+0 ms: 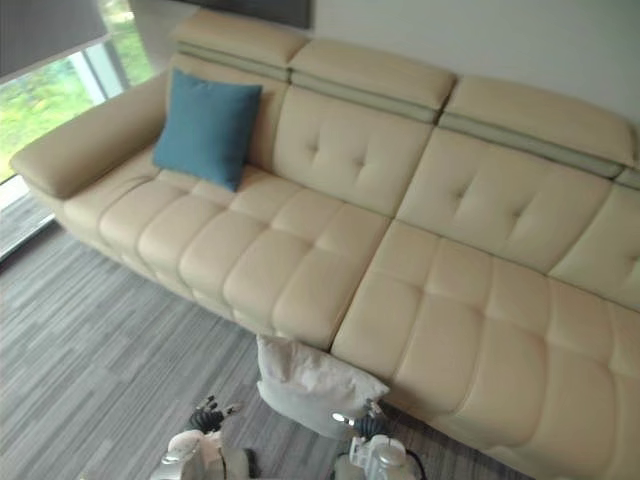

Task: Pick up cushions and gather them together orderly.

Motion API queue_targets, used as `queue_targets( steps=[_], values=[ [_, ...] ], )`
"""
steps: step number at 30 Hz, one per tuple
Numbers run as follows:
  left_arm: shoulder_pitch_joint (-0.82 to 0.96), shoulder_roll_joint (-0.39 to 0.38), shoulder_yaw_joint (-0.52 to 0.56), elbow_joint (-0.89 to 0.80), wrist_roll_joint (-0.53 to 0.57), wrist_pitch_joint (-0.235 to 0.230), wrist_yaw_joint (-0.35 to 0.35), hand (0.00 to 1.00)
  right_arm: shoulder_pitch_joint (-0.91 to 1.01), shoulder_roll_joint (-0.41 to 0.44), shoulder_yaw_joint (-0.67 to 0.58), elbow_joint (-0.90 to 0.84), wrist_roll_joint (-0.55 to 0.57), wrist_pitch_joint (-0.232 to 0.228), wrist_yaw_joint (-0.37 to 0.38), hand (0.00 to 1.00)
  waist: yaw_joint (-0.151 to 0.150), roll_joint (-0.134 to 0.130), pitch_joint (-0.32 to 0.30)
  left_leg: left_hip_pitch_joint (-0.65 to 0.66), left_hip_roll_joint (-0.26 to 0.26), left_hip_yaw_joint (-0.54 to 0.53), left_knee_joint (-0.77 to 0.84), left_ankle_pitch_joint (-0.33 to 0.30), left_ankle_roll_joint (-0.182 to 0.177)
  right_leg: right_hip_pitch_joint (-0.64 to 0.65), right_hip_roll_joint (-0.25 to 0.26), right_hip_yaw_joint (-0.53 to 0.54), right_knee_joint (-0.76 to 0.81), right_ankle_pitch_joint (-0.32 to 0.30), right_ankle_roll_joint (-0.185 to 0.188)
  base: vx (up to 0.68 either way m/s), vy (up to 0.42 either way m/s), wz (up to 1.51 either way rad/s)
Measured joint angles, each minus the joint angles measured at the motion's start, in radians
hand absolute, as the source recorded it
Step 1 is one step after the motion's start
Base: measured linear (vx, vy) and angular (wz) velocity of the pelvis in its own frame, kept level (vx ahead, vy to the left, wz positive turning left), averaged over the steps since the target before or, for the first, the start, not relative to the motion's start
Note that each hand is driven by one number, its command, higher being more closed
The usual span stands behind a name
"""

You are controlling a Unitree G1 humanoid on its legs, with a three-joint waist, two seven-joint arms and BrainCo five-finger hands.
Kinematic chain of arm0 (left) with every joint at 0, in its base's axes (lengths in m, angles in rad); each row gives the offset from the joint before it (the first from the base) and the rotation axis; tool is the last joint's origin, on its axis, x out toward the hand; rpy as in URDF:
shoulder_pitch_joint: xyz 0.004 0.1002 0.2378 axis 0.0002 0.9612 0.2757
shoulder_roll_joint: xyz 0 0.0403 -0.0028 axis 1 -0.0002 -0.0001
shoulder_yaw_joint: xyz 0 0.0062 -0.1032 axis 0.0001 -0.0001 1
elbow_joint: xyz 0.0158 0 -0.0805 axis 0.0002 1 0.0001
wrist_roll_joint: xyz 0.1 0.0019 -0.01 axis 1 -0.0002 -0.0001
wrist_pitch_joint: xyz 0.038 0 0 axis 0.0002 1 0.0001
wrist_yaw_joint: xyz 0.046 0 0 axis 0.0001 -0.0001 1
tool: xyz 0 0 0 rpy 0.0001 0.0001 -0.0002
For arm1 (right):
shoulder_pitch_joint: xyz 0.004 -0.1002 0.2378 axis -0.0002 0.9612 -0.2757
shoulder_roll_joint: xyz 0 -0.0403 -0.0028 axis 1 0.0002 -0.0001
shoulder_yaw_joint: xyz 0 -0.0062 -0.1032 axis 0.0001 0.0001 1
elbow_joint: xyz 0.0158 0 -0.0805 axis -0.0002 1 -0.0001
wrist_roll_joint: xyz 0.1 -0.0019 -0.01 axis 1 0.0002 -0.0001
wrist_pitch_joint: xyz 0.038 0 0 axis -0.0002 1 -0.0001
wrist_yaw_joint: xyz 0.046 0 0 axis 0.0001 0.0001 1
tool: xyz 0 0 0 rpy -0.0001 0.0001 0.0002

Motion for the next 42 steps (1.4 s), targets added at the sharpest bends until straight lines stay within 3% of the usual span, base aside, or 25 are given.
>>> queue_targets(
  steps=[4, 5, 8, 10, 12, 14, 16, 20, 23, 30, 34, 37, 42],
  values=[
    [0.003, 0.026, -0.023, 0.036, 0.000, 0.000, 0.001, 0.00, -0.007, -0.002, 0.014, 0.007, -0.001, -0.004, -0.003, 0.00, -0.008, 0.003, -0.001, 0.085, 0.004, 0.161, -0.059, 0.004, 0.001, -0.019, -0.098, -0.380, 0.010, 0.000, -0.048, 0.02, 0.033, -1.20],
    [0.001, 0.027, -0.029, 0.044, 0.000, 0.001, 0.001, 0.00, -0.007, -0.009, 0.014, 0.012, -0.001, -0.004, -0.003, 0.00, -0.011, 0.005, -0.004, 0.092, -0.006, 0.170, -0.078, 0.013, -0.013, -0.019, -0.096, -0.429, -0.028, -0.003, -0.090, 0.06, -0.075, -0.66],
    [-0.001, 0.017, -0.082, 0.071, 0.001, 0.002, -0.003, 0.00, -0.035, -0.063, 0.011, 0.053, -0.001, -0.004, -0.005, 0.00, -0.035, 0.055, -0.016, 0.096, -0.003, 0.153, -0.150, 0.057, -0.029, -0.012, -0.044, -0.417, -0.099, 0.026, -0.106, 0.06, -0.098, -0.20],
    [0.000, 0.014, -0.083, 0.078, 0.002, 0.002, -0.005, 0.00, -0.032, -0.082, -0.010, 0.069, -0.001, -0.004, -0.006, 0.00, -0.034, 0.071, -0.020, 0.096, 0.016, 0.120, -0.130, 0.059, -0.030, 0.010, -0.022, -0.415, -0.129, 0.024, -0.107, 0.06, -0.126, -0.01],
    [0.000, 0.017, -0.077, 0.072, 0.002, 0.001, -0.006, 0.00, -0.028, -0.090, -0.016, 0.079, -0.001, -0.005, -0.008, 0.00, -0.029, 0.063, -0.013, 0.077, 0.035, 0.110, -0.049, 0.058, -0.031, 0.036, -0.014, -0.407, -0.145, 0.015, -0.102, 0.02, -0.129, -0.11],
    [0.000, 0.016, -0.071, 0.043, 0.001, 0.001, -0.006, 0.00, -0.022, -0.092, -0.018, 0.080, 0.000, -0.004, -0.010, 0.00, -0.011, 0.049, 0.000, 0.013, 0.075, 0.092, 0.143, 0.042, -0.038, 0.055, -0.006, -0.377, -0.150, 0.008, -0.107, -0.05, -0.117, -0.35],
    [0.003, 0.005, -0.039, 0.025, -0.001, -0.001, -0.006, 0.00, -0.020, -0.096, -0.028, 0.079, 0.001, -0.004, -0.016, 0.00, 0.005, 0.055, 0.002, -0.034, 0.095, 0.003, 0.242, 0.004, -0.043, 0.054, 0.013, -0.344, -0.150, 0.000, -0.115, -0.05, -0.037, -0.54],
    [0.006, -0.010, -0.036, 0.012, -0.005, 0.000, -0.007, 0.00, -0.007, -0.099, -0.046, 0.040, 0.002, -0.004, -0.020, 0.00, 0.005, 0.078, -0.003, -0.057, 0.065, -0.112, 0.066, -0.028, -0.035, 0.007, 0.041, -0.299, -0.131, 0.009, -0.100, 0.00, 0.075, -0.47],
    [0.000, 0.000, -0.034, 0.010, -0.011, 0.001, -0.004, 0.00, -0.006, -0.096, -0.049, 0.037, 0.002, -0.004, -0.021, 0.00, 0.010, 0.052, 0.007, -0.026, 0.037, -0.070, 0.034, -0.030, -0.033, -0.010, 0.017, -0.260, -0.101, 0.023, -0.083, 0.05, 0.133, -0.31],
    [0.000, -0.001, -0.036, -0.003, -0.023, 0.000, 0.011, 0.00, -0.023, -0.097, -0.054, 0.034, 0.015, -0.007, -0.063, 0.00, 0.014, 0.061, 0.023, -0.004, 0.007, -0.052, 0.006, -0.034, -0.027, -0.036, -0.012, -0.246, -0.048, 0.004, -0.070, 0.07, 0.066, -0.05],
    [-0.072, 0.001, -0.016, -0.063, -0.096, -0.003, 0.052, 0.00, -0.093, -0.108, -0.088, -0.001, 0.092, -0.019, -0.102, 0.00, 0.013, 0.054, 0.090, -0.206, 0.006, -0.102, 0.170, -0.034, -0.026, -0.200, -0.041, -0.270, 0.069, -0.004, -0.072, -0.06, -0.056, 0.21],
    [-0.160, 0.012, 0.032, -0.131, -0.152, -0.022, 0.091, 0.00, -0.168, -0.117, -0.105, -0.036, 0.131, -0.036, -0.126, 0.00, 0.016, 0.045, 0.164, -0.369, 0.013, -0.146, 0.303, -0.046, -0.012, -0.323, -0.062, -0.290, 0.167, -0.036, -0.099, -0.17, -0.061, 0.36],
    [-0.279, 0.031, 0.118, -0.226, -0.224, -0.047, 0.138, 0.00, -0.276, -0.152, -0.127, -0.077, 0.184, -0.051, -0.138, 0.00, 0.017, 0.044, 0.223, -0.642, 0.026, -0.220, 0.511, -0.129, -0.021, -0.564, -0.089, -0.310, 0.367, -0.103, -0.122, -0.20, -0.046, 0.22]
  ],
)
